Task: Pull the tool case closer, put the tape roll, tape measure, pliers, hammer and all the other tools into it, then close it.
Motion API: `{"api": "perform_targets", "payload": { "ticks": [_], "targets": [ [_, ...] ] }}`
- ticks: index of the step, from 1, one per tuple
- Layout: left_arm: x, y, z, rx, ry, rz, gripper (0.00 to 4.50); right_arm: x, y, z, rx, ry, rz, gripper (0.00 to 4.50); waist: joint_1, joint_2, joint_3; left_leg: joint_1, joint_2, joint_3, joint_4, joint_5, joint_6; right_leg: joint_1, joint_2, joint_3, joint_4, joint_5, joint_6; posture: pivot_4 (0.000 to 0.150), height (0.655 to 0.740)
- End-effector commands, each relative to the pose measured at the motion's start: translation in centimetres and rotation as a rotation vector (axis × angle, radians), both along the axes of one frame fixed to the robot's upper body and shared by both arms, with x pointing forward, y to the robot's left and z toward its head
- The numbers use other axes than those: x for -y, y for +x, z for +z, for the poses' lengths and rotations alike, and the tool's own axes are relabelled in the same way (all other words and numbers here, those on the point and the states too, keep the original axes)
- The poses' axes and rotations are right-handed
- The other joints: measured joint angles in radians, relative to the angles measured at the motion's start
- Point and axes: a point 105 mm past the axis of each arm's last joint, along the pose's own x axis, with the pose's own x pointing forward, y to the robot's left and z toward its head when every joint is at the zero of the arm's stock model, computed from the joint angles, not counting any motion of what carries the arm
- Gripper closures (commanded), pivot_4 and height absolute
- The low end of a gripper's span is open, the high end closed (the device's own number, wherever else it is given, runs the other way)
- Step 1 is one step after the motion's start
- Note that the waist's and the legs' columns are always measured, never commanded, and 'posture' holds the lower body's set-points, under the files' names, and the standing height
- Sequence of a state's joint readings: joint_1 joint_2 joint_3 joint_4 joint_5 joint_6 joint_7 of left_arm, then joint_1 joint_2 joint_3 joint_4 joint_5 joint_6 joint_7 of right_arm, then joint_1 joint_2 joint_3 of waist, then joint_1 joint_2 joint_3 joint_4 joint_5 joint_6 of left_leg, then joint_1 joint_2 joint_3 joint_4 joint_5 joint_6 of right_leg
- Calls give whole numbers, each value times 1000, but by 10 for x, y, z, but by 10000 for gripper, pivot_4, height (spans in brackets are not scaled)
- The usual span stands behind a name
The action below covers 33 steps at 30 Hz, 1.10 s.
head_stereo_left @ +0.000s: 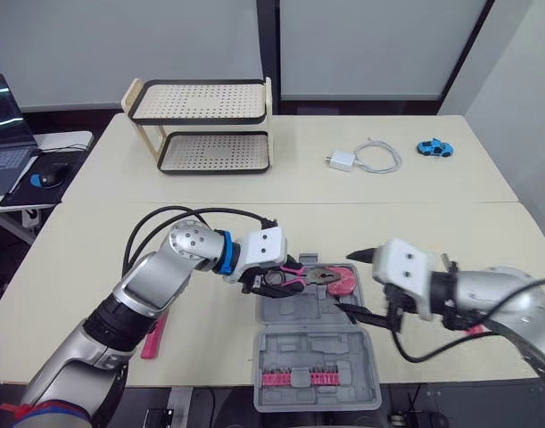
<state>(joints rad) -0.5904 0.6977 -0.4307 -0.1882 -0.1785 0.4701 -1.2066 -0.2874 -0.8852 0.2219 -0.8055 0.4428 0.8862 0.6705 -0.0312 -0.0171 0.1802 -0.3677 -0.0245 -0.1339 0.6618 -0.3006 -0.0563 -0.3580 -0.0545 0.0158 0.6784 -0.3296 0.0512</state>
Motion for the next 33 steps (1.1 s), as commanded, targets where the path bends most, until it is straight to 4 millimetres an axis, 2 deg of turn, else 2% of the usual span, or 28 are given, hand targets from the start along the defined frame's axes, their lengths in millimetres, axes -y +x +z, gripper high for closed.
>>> {"api": "perform_targets", "payload": {
  "ticks": [1,9,18,22,25,29,33],
  "targets": [
    [6,-2,9,39,-3,-45,19454,-9,5,-2,15,-27,17,0,1,0,0,-1,0,0,0,0,0,-1,0,0,0,0,0,1500,7400],
    [9,0,10,51,6,-57,19454,-23,10,-12,-50,-70,89,0,1,0,0,-13,0,-1,3,2,-3,-14,0,-1,3,0,0,1500,7400],
    [9,-2,10,56,9,-63,19454,-32,15,-18,-73,-79,115,0,0,0,0,-13,0,-1,3,2,-3,-15,0,-1,4,0,0,1500,7400],
    [9,-4,8,60,15,-64,19455,-34,19,-15,-61,-76,119,9248,0,0,0,-13,0,-1,3,3,-3,-15,0,-1,4,0,0,1500,7400],
    [9,-3,7,59,17,-62,19455,-33,21,-15,-54,-87,122,20760,-1,0,0,-13,-1,-1,3,3,-3,-15,0,-1,4,0,0,1500,7400],
    [9,-3,7,57,16,-60,19461,-32,22,-15,-41,-106,130,33394,-1,0,0,-13,-1,-1,3,3,-4,-15,0,-1,4,0,0,1500,7400],
    [8,-4,6,51,17,-65,19461,-32,23,-14,-17,-112,142,33410,-1,0,0,-13,-1,-1,3,3,-4,-15,0,-1,4,0,0,1500,7400]
  ]
}}
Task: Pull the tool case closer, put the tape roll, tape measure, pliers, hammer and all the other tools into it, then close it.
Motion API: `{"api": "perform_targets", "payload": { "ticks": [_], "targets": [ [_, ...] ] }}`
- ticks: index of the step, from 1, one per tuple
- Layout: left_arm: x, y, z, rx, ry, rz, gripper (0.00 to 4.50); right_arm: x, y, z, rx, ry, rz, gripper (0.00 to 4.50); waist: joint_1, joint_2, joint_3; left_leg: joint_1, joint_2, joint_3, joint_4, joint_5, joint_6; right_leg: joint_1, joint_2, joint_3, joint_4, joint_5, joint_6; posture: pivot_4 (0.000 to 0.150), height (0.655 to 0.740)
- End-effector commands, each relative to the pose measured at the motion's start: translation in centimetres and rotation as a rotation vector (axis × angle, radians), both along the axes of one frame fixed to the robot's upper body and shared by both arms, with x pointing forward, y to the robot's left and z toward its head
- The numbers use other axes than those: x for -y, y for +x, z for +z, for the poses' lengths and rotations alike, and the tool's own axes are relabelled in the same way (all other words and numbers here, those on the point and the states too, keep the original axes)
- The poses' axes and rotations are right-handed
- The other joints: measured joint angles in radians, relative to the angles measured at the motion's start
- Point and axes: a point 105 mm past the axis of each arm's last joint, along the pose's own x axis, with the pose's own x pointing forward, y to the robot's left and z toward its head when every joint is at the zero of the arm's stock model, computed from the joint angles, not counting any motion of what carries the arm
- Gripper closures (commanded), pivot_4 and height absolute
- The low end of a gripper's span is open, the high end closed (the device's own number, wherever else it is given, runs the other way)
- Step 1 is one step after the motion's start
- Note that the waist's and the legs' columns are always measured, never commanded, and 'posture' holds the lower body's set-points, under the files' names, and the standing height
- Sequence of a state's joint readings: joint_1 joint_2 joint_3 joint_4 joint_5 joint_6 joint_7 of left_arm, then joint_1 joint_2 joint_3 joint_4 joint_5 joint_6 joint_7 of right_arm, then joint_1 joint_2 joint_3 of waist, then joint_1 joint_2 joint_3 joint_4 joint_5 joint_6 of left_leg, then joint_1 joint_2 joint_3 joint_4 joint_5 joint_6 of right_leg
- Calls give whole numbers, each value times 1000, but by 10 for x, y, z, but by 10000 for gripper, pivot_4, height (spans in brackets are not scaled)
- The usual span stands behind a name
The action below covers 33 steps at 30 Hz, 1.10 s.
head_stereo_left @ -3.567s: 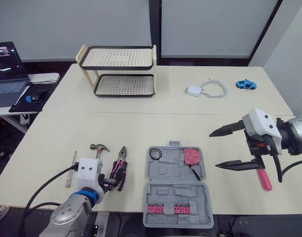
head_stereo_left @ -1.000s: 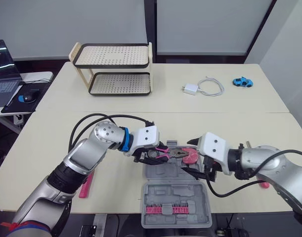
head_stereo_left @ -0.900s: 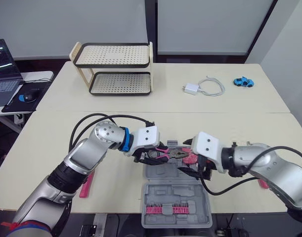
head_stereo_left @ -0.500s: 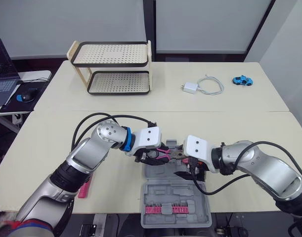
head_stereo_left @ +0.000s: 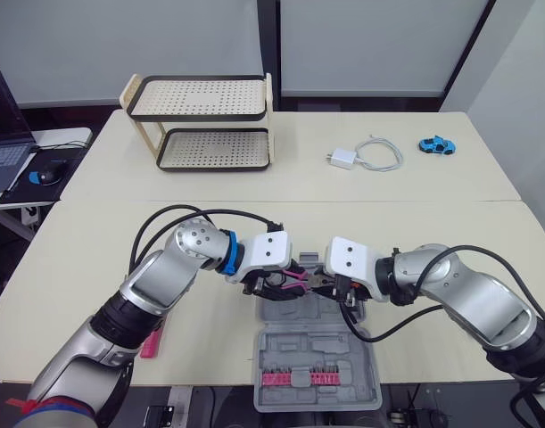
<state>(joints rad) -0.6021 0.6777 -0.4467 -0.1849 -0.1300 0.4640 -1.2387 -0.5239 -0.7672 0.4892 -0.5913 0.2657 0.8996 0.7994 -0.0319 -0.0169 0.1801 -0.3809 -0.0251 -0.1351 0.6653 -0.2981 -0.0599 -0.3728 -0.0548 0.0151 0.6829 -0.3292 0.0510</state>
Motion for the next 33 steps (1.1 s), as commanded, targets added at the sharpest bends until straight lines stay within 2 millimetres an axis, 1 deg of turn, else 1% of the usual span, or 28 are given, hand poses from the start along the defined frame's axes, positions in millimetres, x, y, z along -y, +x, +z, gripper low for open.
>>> {"api": "perform_targets", "payload": {
  "ticks": [1,5,7,8,11,12,15,17,20,22,26,28,31,33],
  "targets": [
    [4,-3,9,36,-19,-36,19461,-4,-1,9,55,6,38,33410,0,0,0,0,0,0,0,0,0,0,0,0,0,0,0,1500,7400],
    [6,-8,14,3,-67,-63,19462,-5,-2,14,73,10,55,33410,0,0,0,0,0,0,0,0,0,0,0,0,0,0,0,1500,7400],
    [4,-7,17,11,-76,-67,12249,-5,-2,16,77,13,63,33410,0,0,0,0,0,0,0,0,0,0,0,0,1,0,0,1500,7400],
    [3,-7,18,15,-76,-71,10428,-5,-3,17,78,14,65,33410,0,0,0,0,0,0,1,0,0,0,0,0,1,0,0,1500,7400],
    [-13,-4,24,17,-92,-56,662,-4,-4,21,84,10,78,33410,-1,0,0,0,0,0,1,0,0,0,0,0,1,0,0,1500,7400],
    [-21,-4,26,15,-94,-48,0,-3,-4,22,86,6,82,33410,-2,0,0,0,0,0,1,0,0,0,0,0,1,0,0,1500,7400],
    [-46,-5,32,10,-100,-27,0,1,-4,28,93,-8,90,33410,-7,1,0,1,1,0,1,0,0,-1,0,0,2,0,0,1500,7400],
    [-70,-10,32,19,-80,-13,0,6,-4,31,100,-38,95,33410,-9,1,0,1,1,0,1,0,0,-1,0,0,3,0,0,1500,7400],
    [-91,-17,29,26,-68,2,0,13,-4,31,99,-84,97,33410,-9,1,0,1,2,0,0,0,0,-2,-1,0,3,0,0,1500,7400],
    [-98,-20,27,52,-74,16,0,16,-5,27,96,-121,100,33410,-6,1,0,0,2,0,0,0,0,-2,-1,0,3,0,0,1500,7400],
    [-106,-23,24,104,-79,53,0,17,-5,13,93,-176,118,33410,0,1,0,0,2,0,1,0,0,-2,-1,0,3,0,0,1500,7400],
    [-107,-28,23,102,-83,68,0,14,-5,7,88,-186,129,33410,-1,1,0,0,2,0,1,0,0,-2,-1,0,3,0,0,1500,7400],
    [-116,-40,12,77,-16,65,0,9,-5,-2,85,-206,150,33410,-3,1,0,0,2,1,0,0,0,-2,-1,1,4,0,0,1500,7400],
    [-117,-43,10,76,-13,68,0,7,-3,-7,87,-217,157,33410,-6,1,0,1,2,2,0,0,0,-3,-1,1,5,0,0,1500,7400]
  ]
}}
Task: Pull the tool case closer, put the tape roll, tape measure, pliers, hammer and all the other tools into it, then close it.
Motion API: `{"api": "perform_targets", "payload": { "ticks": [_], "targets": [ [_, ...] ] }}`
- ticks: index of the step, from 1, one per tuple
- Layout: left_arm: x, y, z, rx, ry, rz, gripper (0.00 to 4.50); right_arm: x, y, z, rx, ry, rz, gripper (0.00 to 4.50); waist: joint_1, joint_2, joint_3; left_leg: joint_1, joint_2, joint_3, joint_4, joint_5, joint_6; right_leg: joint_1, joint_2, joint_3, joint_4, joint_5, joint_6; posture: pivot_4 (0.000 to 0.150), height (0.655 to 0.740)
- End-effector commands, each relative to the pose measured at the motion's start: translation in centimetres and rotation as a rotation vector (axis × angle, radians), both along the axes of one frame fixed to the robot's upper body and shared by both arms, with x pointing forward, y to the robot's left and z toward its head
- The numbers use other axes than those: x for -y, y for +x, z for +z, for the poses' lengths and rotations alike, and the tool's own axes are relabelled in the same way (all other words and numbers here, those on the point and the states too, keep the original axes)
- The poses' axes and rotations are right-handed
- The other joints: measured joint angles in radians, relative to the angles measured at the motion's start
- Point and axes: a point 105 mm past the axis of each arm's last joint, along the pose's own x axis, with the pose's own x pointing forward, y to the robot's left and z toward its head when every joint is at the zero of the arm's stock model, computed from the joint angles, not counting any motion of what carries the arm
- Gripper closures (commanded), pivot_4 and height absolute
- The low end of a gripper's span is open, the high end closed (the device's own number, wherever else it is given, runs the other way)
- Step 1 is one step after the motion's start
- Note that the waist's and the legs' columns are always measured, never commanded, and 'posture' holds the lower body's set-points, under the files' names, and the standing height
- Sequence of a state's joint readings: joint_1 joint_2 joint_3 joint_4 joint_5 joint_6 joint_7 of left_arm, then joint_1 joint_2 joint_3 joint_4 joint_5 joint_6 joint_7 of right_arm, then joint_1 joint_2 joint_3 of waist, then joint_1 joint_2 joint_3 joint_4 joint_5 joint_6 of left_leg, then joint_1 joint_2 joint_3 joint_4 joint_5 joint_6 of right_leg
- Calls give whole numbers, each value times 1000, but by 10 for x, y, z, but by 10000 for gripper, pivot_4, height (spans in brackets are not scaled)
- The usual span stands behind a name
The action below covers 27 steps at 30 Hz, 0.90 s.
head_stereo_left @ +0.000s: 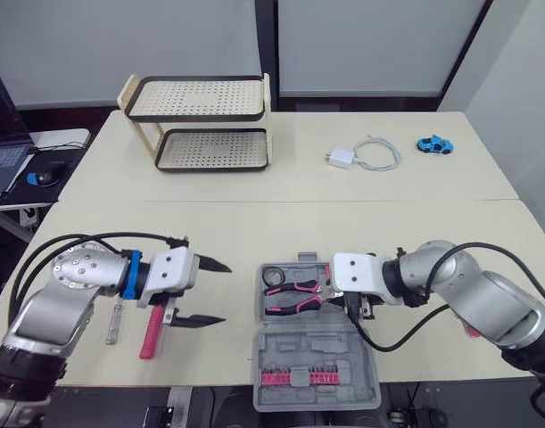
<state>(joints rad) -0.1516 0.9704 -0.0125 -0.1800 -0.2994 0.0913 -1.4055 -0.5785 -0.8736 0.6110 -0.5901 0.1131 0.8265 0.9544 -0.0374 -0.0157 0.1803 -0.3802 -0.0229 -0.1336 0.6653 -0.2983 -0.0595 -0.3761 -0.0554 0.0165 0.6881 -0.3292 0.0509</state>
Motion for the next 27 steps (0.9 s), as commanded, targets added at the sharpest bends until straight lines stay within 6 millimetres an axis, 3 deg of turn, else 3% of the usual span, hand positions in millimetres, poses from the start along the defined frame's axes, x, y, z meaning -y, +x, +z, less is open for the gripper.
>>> {"api": "perform_targets", "payload": {
  "ticks": [1,14,27],
  "targets": [
    [0,-3,8,53,13,-12,0,-8,4,3,52,-1,38,33410,0,0,0,0,0,0,0,0,0,0,0,0,1,0,0,1500,7400],
    [13,-4,9,68,0,-43,0,-15,18,-15,17,-20,32,33410,2,0,0,0,-1,0,0,0,0,-1,1,0,3,0,0,1500,7400],
    [21,-1,9,83,-5,-54,0,-16,14,-33,-57,-7,6,33410,-2,0,0,0,-1,0,0,0,0,-3,1,0,7,0,0,1500,7400]
  ]
}}
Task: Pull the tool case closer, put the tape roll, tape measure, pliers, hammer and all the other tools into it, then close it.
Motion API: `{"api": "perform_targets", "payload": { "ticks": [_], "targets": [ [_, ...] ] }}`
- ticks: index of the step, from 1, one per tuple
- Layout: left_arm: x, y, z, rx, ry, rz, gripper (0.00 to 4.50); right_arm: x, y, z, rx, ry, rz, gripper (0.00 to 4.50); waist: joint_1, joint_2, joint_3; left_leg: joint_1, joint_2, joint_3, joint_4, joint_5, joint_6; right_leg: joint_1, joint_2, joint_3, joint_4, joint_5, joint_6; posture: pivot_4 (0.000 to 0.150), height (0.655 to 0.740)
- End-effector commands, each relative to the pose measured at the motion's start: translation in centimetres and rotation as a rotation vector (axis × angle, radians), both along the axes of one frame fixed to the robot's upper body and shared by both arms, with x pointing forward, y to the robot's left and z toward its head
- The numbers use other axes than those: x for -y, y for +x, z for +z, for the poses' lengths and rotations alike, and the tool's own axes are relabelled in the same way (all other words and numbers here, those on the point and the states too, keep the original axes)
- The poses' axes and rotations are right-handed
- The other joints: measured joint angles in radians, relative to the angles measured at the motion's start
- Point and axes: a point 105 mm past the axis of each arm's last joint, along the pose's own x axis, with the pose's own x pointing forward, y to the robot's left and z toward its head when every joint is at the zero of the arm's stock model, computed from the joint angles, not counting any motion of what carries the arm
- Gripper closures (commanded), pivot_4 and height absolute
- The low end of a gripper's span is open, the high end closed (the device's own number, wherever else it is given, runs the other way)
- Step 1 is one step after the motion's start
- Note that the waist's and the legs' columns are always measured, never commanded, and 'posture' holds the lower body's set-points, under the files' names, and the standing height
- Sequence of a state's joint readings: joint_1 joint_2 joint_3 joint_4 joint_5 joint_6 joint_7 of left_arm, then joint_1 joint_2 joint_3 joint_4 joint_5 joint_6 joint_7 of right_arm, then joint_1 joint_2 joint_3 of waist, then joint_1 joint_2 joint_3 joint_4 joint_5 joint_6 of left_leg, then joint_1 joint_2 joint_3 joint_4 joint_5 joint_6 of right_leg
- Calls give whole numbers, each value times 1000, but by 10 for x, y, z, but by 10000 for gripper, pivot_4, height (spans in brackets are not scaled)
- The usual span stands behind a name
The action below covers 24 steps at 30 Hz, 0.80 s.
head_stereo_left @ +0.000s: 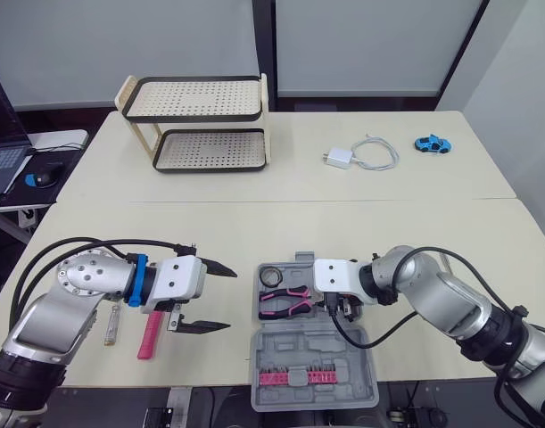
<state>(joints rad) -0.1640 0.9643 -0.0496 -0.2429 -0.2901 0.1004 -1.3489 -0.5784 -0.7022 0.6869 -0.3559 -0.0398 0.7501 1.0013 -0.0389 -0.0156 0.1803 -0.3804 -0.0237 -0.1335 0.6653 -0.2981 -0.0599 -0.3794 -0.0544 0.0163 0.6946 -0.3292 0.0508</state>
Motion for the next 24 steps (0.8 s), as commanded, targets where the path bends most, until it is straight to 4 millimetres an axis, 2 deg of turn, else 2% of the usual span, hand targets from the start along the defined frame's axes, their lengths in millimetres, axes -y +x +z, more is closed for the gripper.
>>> {"api": "perform_targets", "payload": {
  "ticks": [1,5,10,13,15,18,19,21,24],
  "targets": [
    [6,-1,6,38,-4,-29,0,-3,-3,3,4,20,15,33410,0,0,0,0,0,0,0,0,0,0,0,0,0,0,0,1500,7400],
    [8,0,6,49,-8,-32,0,-1,-6,-2,-14,12,10,33410,-1,0,0,0,0,0,0,0,0,0,0,0,1,0,0,1500,7400],
    [9,2,6,58,-11,-31,0,-3,-6,6,-18,56,6,16852,-2,0,0,0,0,0,0,0,0,0,0,0,1,0,0,1500,7400],
    [8,2,5,62,-12,-26,0,-7,-3,22,-1,108,2,5628,-2,0,0,0,0,0,0,0,0,0,0,0,1,0,0,1500,7400],
    [8,3,5,65,-12,-22,0,-13,-4,33,-5,160,8,581,-2,0,0,0,0,0,0,0,0,0,0,0,1,0,0,1500,7400],
    [7,3,4,69,-13,-16,0,-25,-1,49,26,268,10,581,-3,0,0,0,0,-1,0,0,0,0,1,0,2,0,0,1500,7400],
    [6,3,4,70,-14,-14,0,-28,2,51,37,301,-11,2418,-3,0,0,0,0,-1,0,0,0,0,1,0,2,0,0,1500,7400],
    [6,3,4,75,-17,-11,0,-31,4,48,48,328,-26,7485,-3,0,0,0,0,-1,0,0,0,0,1,0,2,0,0,1500,7400],
    [6,2,4,74,-22,-7,0,-33,6,36,55,339,-42,18042,-2,0,0,0,0,0,0,0,0,0,0,0,2,0,0,1500,7400]
  ]
}}
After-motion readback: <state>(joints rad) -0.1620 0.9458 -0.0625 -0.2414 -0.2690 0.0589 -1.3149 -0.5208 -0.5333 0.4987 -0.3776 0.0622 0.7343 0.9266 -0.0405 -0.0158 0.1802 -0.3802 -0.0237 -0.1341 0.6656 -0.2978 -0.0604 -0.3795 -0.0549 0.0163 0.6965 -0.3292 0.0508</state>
